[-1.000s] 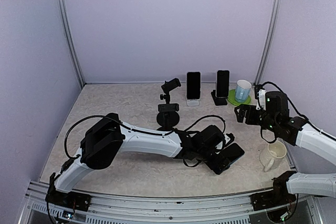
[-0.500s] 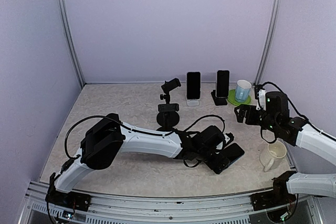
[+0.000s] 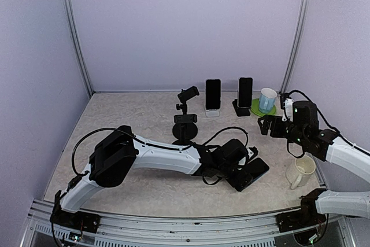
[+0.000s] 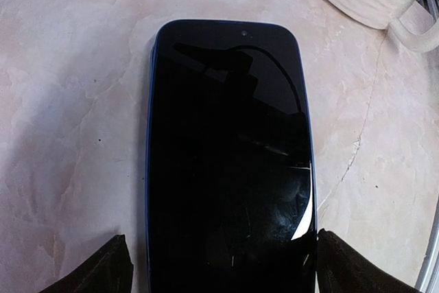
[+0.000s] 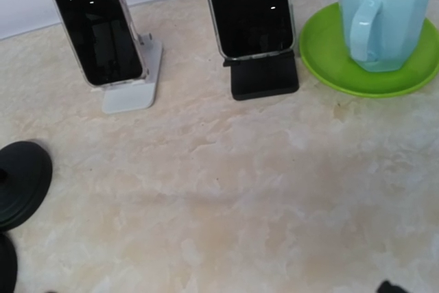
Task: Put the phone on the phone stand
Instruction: Pick up the phone from the phone.
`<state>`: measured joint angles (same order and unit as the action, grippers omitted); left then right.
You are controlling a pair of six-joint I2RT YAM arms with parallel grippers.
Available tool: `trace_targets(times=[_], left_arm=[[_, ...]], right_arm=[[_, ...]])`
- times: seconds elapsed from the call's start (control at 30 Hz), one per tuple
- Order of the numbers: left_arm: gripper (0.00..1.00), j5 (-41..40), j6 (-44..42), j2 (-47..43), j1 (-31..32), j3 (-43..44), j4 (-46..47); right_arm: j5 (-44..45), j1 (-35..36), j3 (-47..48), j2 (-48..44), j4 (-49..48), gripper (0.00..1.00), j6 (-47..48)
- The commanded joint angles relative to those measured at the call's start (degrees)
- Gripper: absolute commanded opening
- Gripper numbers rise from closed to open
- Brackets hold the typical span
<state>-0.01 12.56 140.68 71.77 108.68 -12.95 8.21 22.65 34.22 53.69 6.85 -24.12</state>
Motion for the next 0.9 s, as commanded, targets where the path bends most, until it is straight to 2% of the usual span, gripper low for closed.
trace_targets(times=[0.0, 0.17, 0.87], left_arm=[[0.86, 1.1, -0.2, 2.4, 0.3, 0.7, -1.3], [0.79, 1.1, -0.1, 2.1, 0.3, 0.2, -1.2], [0.81, -0.8, 2.0, -8.6, -0.8, -17.0, 2.6]], right_arm=[[-0.4, -0.9, -0.7, -1.0, -1.4, 1.00, -0.5], [-0.6, -0.9, -0.7, -1.1, -1.4, 1.00, -0.5], [-2.4, -0.9, -0.7, -0.9, -2.0, 1.00, -0.6]])
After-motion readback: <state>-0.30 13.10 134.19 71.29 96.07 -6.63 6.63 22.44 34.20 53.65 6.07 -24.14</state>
